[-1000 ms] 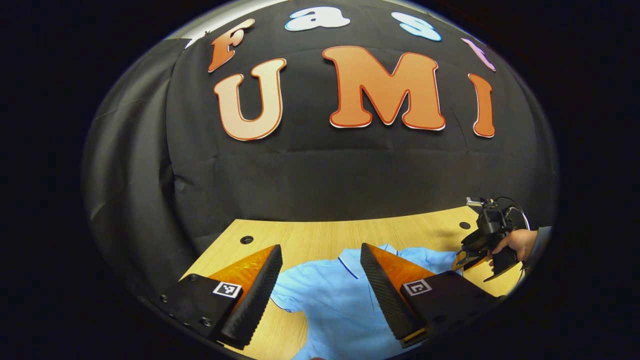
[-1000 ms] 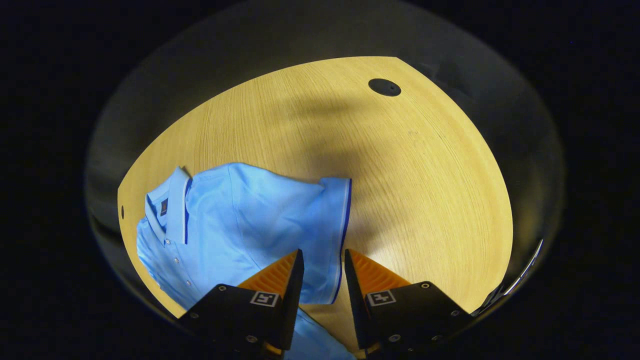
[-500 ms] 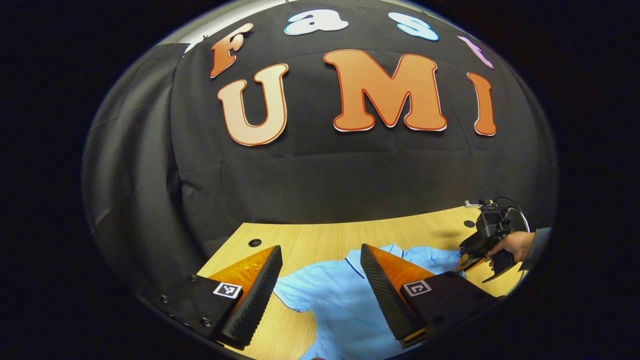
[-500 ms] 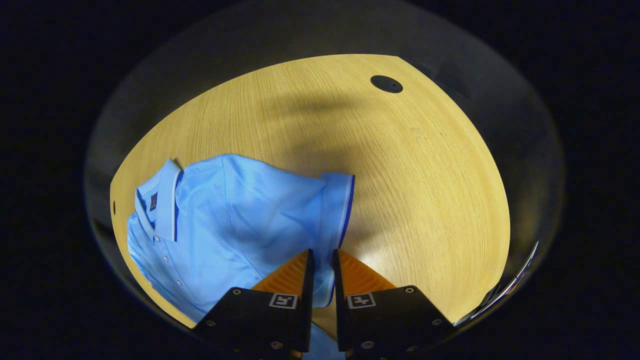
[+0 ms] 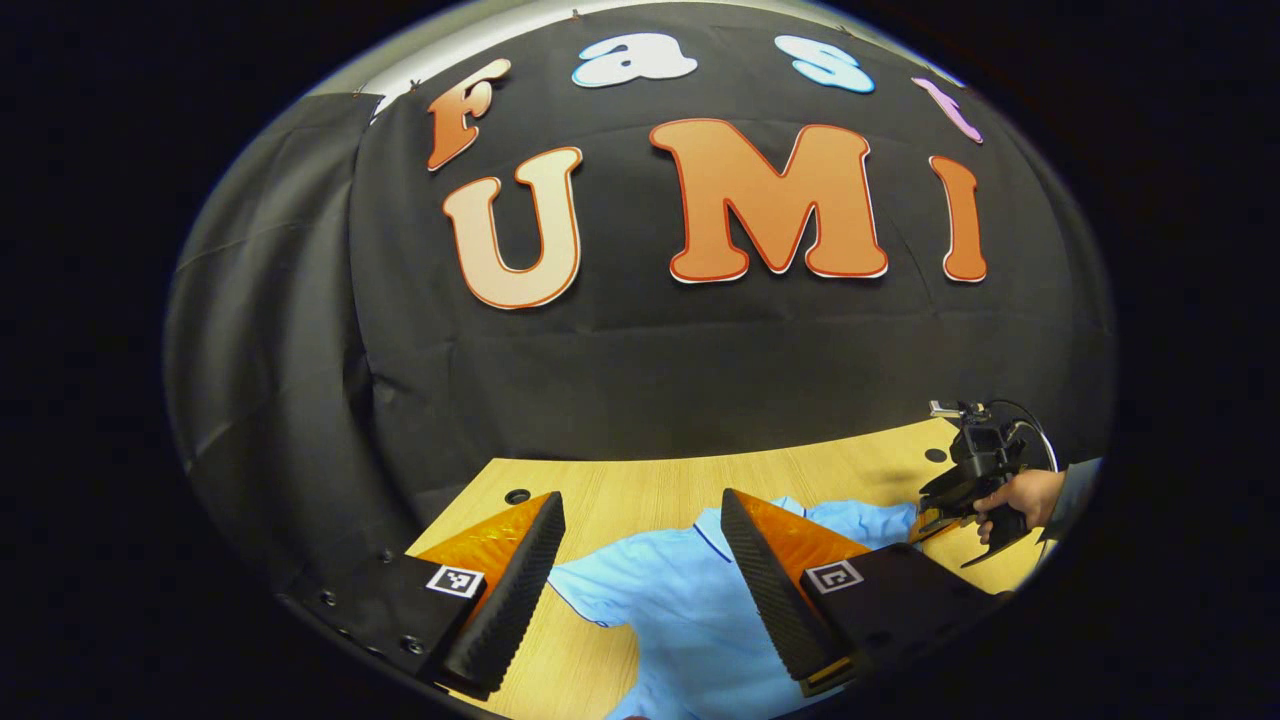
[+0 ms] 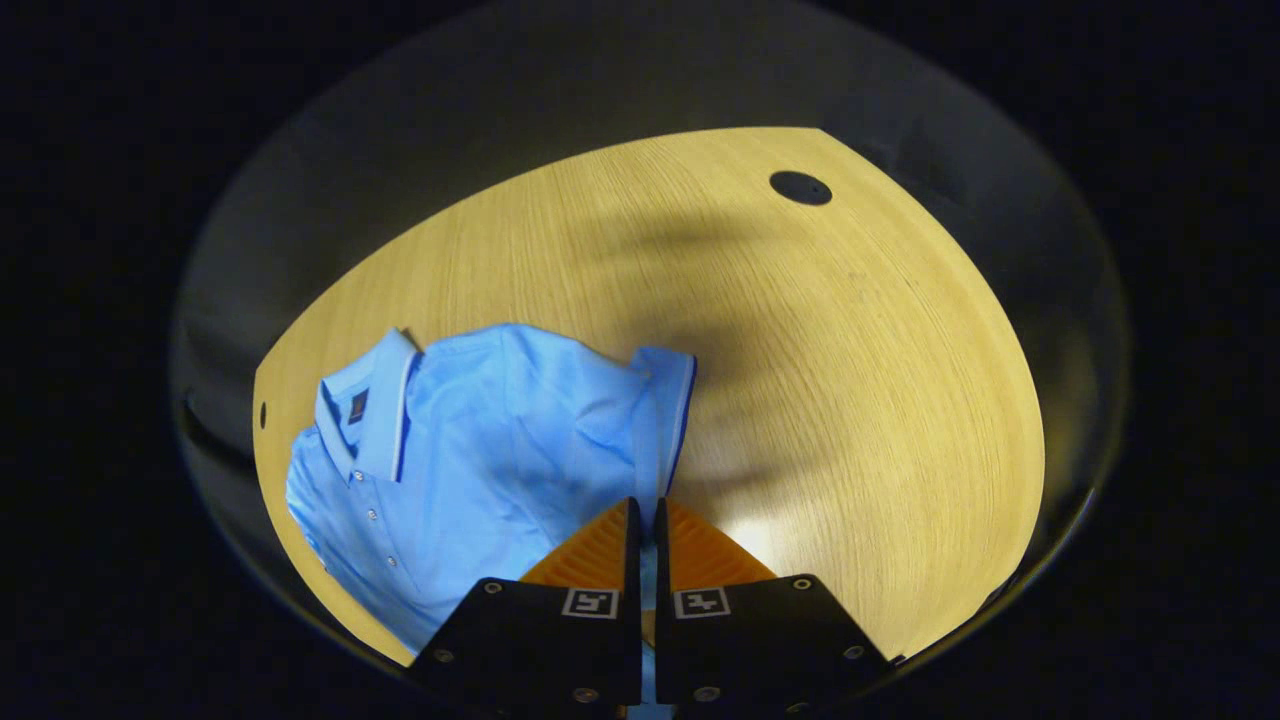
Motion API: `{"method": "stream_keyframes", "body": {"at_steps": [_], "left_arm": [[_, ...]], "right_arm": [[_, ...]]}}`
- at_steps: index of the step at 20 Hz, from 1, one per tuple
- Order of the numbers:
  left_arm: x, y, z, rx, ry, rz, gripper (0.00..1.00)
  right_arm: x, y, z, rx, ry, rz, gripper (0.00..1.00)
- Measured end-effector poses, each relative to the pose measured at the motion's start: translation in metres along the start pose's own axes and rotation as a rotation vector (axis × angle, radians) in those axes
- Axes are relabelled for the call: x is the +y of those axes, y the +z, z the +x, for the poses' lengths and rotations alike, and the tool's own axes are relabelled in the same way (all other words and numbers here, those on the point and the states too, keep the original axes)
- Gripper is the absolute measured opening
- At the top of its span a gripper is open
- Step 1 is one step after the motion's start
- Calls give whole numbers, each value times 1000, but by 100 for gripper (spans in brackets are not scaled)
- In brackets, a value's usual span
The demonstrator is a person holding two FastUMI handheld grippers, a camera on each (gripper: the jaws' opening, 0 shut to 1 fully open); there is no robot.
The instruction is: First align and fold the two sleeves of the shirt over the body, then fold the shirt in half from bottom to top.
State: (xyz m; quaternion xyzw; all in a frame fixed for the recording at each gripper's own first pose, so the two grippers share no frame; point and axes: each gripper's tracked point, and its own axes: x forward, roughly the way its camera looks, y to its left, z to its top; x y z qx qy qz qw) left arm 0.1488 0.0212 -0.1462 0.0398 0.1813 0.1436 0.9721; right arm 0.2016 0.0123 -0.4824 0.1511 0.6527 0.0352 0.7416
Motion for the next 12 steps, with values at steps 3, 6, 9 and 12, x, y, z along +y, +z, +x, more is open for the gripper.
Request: {"method": "stream_keyframes", "body": {"at_steps": [3, 6, 9, 12], "left_arm": [[7, -7, -3, 19, 7, -33, 100], [19, -10, -6, 19, 26, -43, 100], [29, -13, -5, 27, 35, -64, 100], [35, -27, 2, 54, 27, -101, 100]], "right_arm": [[16, 7, -16, -30, 65, 19, 6], [34, 8, -26, -39, 112, 8, 6], [60, -2, -31, -32, 174, -13, 6], [86, -14, -36, -17, 234, -50, 9]]}}
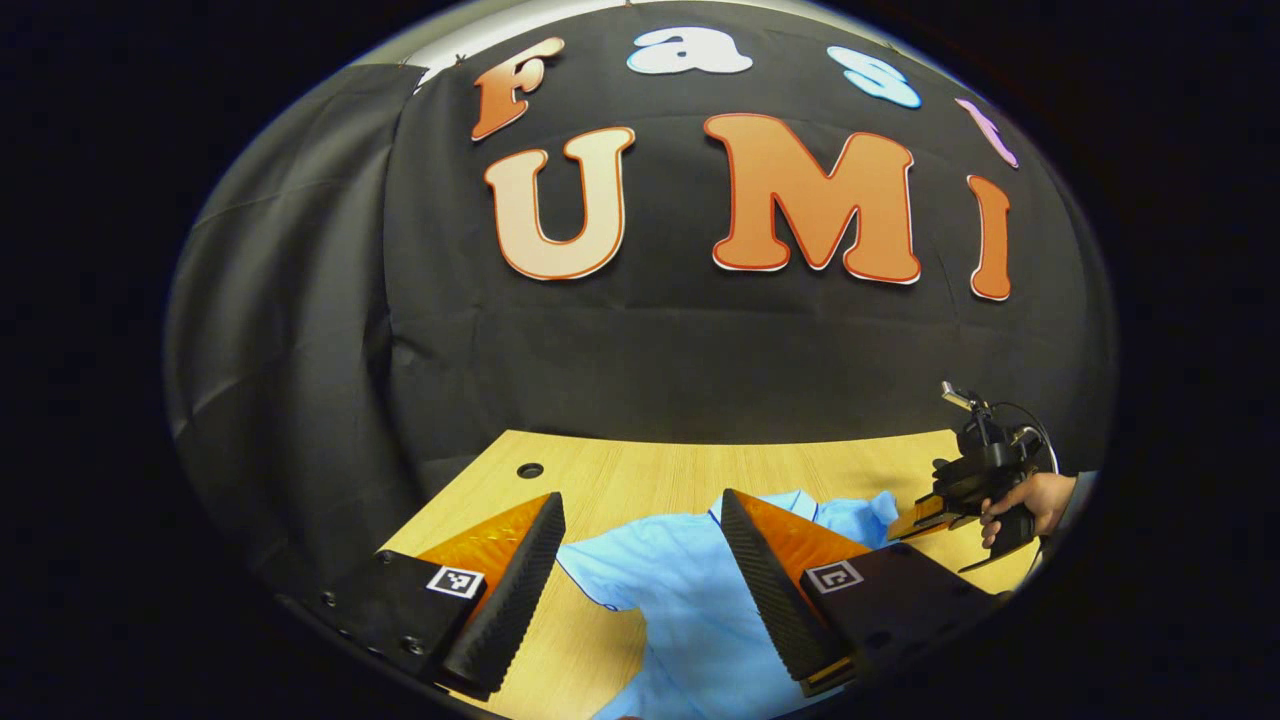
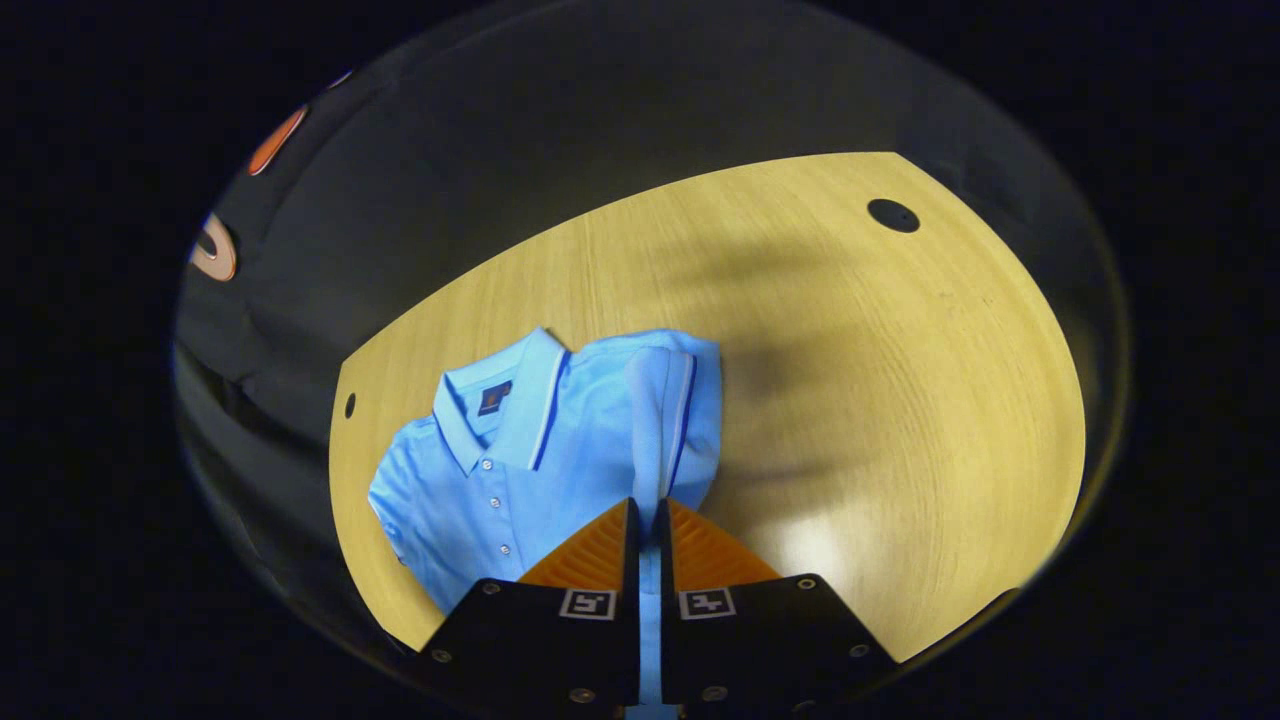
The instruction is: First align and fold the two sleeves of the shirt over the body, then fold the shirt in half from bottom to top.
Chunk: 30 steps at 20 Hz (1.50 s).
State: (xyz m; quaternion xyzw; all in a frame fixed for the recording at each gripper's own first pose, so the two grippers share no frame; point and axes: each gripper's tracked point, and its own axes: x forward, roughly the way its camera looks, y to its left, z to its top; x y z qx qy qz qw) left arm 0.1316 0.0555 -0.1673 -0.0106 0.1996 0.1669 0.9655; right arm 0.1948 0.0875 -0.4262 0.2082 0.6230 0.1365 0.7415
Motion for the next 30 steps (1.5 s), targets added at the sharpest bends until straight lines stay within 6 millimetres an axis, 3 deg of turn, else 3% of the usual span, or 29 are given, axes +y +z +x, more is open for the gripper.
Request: {"method": "stream_keyframes", "body": {"at_steps": [3, 4, 5, 7, 8, 10, 15, 17, 20, 23, 30], "left_arm": [[12, -7, 12, 27, 5, -60, 100], [17, -10, 17, 41, 8, -72, 100], [22, -15, 22, 59, 13, -86, 98], [29, -27, 35, 112, 1, -132, 100], [34, -34, 42, 145, -5, -161, 99], [43, -48, 54, 202, -2, -219, 98], [67, -98, 86, 386, 39, -269, 99], [71, -128, 97, 513, 37, -355, 99], [83, -158, 117, 626, 52, -413, 100], [83, -178, 140, 713, 49, -438, 98], [81, -218, 180, 879, 75, -432, 100]], "right_arm": [[21, -4, -4, -15, 57, -34, 18], [22, -4, -6, -25, 52, -49, 28], [22, -5, -8, -37, 43, -68, 31], [20, -7, -14, -59, 27, -99, 35], [21, -6, -20, -73, 27, -104, 30], [19, -5, -31, -102, 22, -111, 51], [13, 4, -54, -181, 23, -72, 60], [8, 9, -63, -224, 11, -72, 68], [1, 14, -76, -278, -14, -63, 86], [-4, 15, -87, -318, -39, -60, 92], [-8, 16, -112, -400, -85, -63, 96]]}}
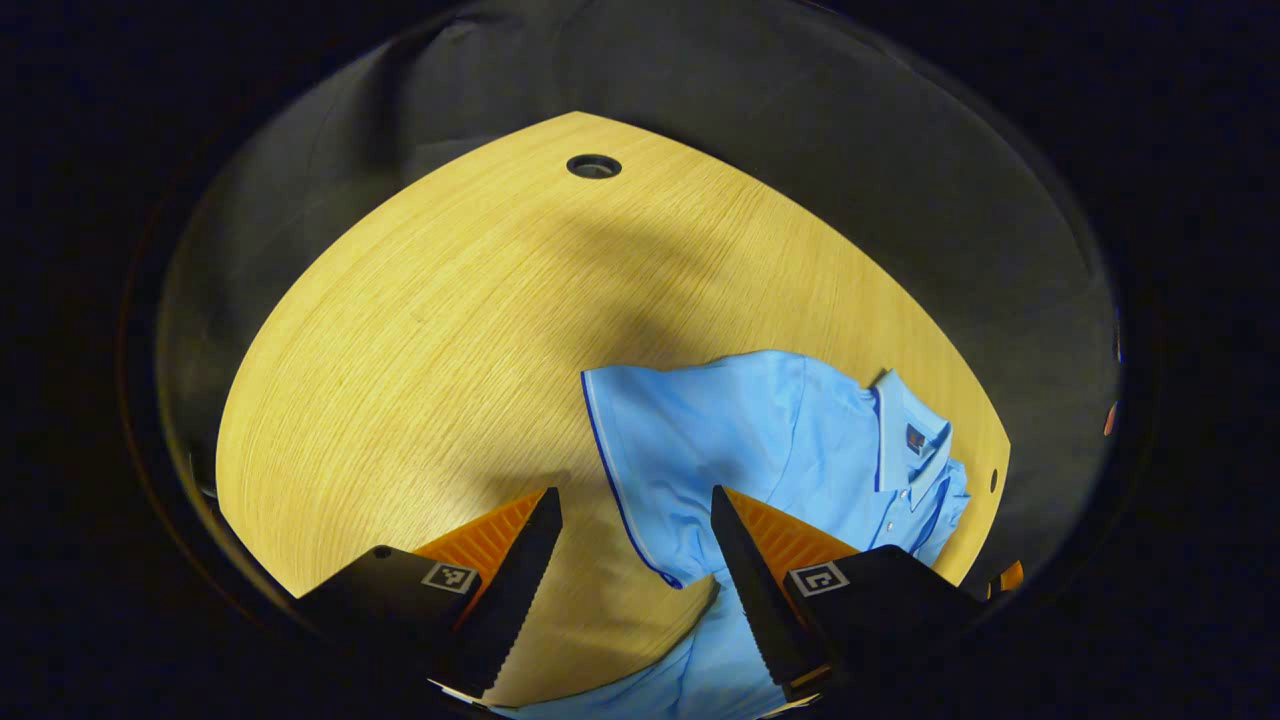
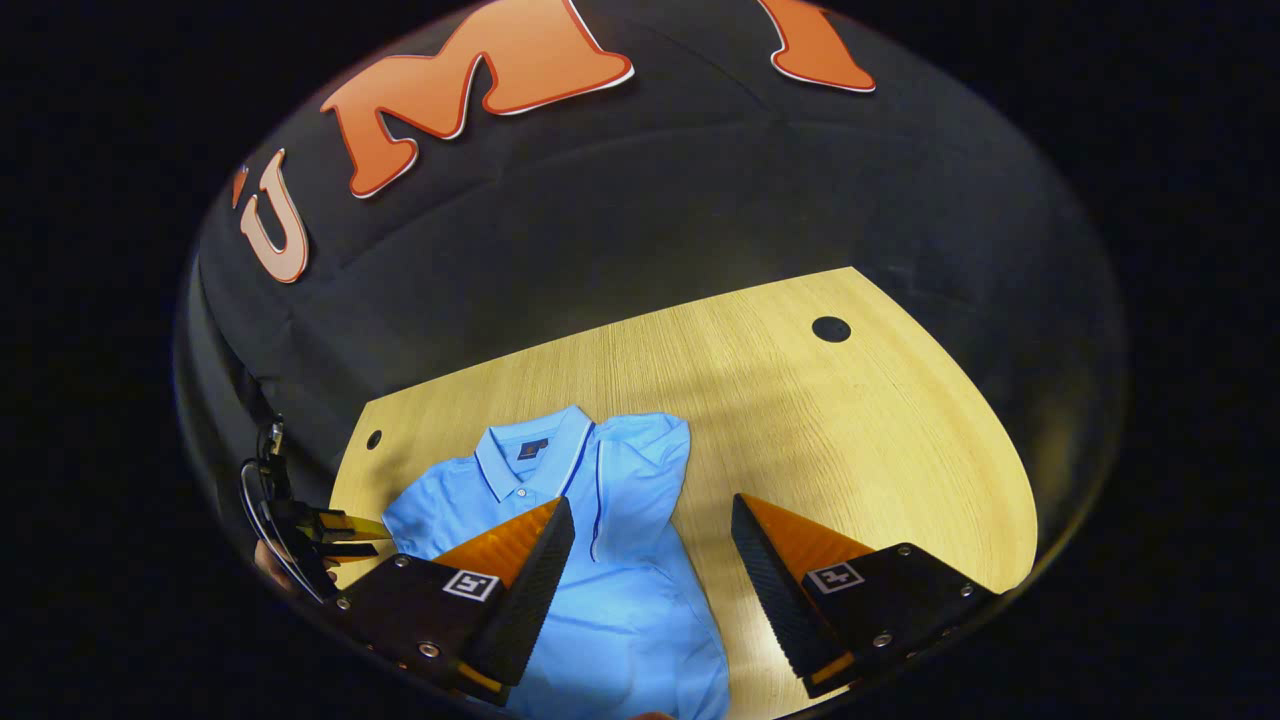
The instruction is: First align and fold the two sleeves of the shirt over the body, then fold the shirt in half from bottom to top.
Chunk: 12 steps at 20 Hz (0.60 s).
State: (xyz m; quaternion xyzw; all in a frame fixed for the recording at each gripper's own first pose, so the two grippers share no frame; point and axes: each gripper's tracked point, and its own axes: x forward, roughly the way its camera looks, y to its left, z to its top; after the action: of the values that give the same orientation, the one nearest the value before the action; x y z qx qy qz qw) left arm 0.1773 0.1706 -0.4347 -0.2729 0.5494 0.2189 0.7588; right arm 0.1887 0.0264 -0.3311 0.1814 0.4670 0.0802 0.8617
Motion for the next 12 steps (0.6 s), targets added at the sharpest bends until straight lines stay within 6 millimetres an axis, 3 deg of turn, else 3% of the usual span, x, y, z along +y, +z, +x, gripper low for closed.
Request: {"method": "stream_keyframes", "body": {"at_steps": [1, 2, 6, 8, 9, 10, 12], "left_arm": [[1, -3, 6, 19, 24, 6, 92], [1, -3, 10, 32, 41, 13, 100], [7, 8, 16, 56, 104, 57, 93], [8, 14, 15, 55, 123, 95, 97], [8, 14, 18, 59, 141, 101, 93], [11, 18, 17, 61, 166, 112, 82], [10, 27, 20, 54, 165, 116, 68]], "right_arm": [[0, 3, -3, -23, -1, -10, 96], [0, 8, -4, -52, -12, -27, 96], [8, 13, -13, -113, -11, -64, 96], [9, 13, -16, -130, -25, -85, 98], [7, 13, -18, -135, -36, -96, 98], [9, 11, -20, -136, -38, -100, 98], [11, 10, -25, -134, -36, -102, 98]]}}
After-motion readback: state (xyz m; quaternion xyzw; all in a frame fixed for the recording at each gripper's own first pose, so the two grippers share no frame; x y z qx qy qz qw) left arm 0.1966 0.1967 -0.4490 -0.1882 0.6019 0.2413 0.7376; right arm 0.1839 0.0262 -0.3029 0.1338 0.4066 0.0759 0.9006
